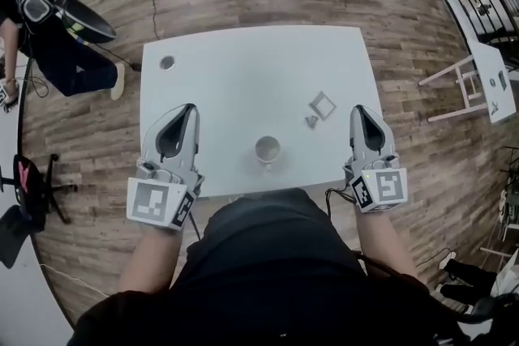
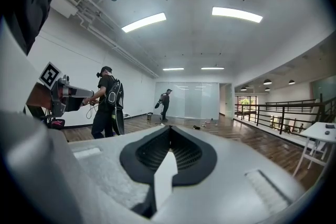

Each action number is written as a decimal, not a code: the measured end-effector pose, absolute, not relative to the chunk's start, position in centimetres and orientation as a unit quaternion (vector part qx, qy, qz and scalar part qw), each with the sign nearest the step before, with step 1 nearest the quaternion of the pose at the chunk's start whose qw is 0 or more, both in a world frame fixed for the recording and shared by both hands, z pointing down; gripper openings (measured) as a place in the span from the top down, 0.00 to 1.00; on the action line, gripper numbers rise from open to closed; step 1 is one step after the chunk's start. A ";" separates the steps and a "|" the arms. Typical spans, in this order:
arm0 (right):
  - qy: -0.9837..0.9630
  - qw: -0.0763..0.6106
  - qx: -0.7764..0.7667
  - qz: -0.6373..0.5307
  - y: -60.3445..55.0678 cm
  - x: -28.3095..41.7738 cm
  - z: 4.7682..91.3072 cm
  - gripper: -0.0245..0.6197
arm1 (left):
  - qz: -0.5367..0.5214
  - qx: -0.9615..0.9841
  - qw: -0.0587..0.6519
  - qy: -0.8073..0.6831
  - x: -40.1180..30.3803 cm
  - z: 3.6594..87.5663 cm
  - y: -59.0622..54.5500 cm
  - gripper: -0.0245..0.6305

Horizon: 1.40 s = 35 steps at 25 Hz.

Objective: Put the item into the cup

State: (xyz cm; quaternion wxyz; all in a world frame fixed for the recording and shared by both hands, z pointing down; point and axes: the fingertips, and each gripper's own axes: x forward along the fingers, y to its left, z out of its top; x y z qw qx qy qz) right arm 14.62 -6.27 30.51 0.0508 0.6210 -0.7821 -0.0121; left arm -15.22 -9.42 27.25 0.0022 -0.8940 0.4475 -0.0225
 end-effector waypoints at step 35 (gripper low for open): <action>-0.800 0.096 0.589 0.063 -7.6 13.3 39.3 0.86 | -0.123 -0.880 -0.031 0.458 -14.9 31.4 -11.9 0.96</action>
